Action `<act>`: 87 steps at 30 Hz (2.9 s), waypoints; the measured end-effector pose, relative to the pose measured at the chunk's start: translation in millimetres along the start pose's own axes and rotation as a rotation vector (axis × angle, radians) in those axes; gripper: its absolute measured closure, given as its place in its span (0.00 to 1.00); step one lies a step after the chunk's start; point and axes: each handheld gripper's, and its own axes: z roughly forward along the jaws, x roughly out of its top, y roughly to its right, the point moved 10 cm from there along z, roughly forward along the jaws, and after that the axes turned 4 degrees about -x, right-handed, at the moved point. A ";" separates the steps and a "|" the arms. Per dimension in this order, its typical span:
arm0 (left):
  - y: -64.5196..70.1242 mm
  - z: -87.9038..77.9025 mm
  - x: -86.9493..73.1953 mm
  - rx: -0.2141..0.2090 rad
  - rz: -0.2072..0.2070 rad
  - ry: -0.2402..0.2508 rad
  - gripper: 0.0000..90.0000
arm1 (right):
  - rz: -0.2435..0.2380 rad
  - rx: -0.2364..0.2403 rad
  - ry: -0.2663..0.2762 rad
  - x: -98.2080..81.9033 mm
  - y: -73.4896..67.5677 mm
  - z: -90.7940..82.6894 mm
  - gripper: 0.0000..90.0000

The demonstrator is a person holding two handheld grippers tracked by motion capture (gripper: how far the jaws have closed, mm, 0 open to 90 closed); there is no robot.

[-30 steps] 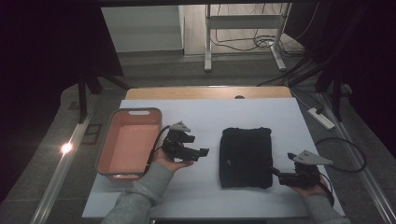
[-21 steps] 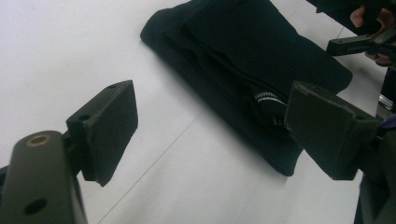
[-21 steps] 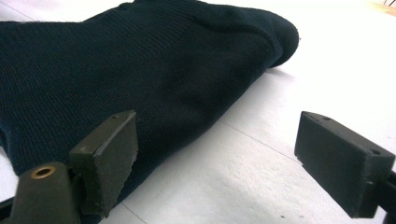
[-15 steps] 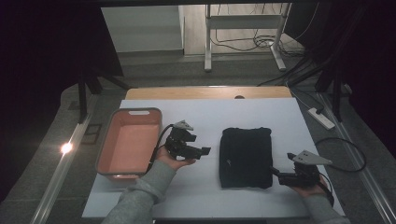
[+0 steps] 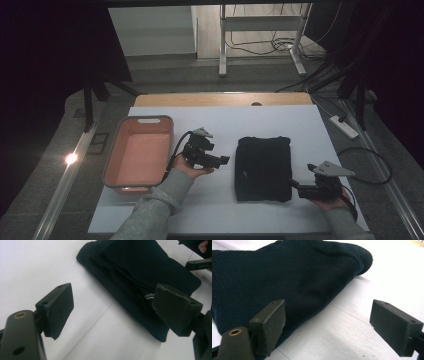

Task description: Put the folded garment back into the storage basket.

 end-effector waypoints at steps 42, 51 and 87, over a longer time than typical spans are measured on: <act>-5.8 38.9 20.2 0.010 -0.006 -0.048 0.19 | 0.003 0.000 -0.008 -0.9 0.2 2.9 0.16; -8.2 46.9 21.6 0.010 -0.006 -0.058 0.19 | 0.004 0.001 -0.009 -1.0 0.1 3.1 0.16; -20.8 77.9 33.1 0.004 -0.022 -0.069 0.18 | 0.005 0.002 -0.013 -1.8 0.3 5.1 0.16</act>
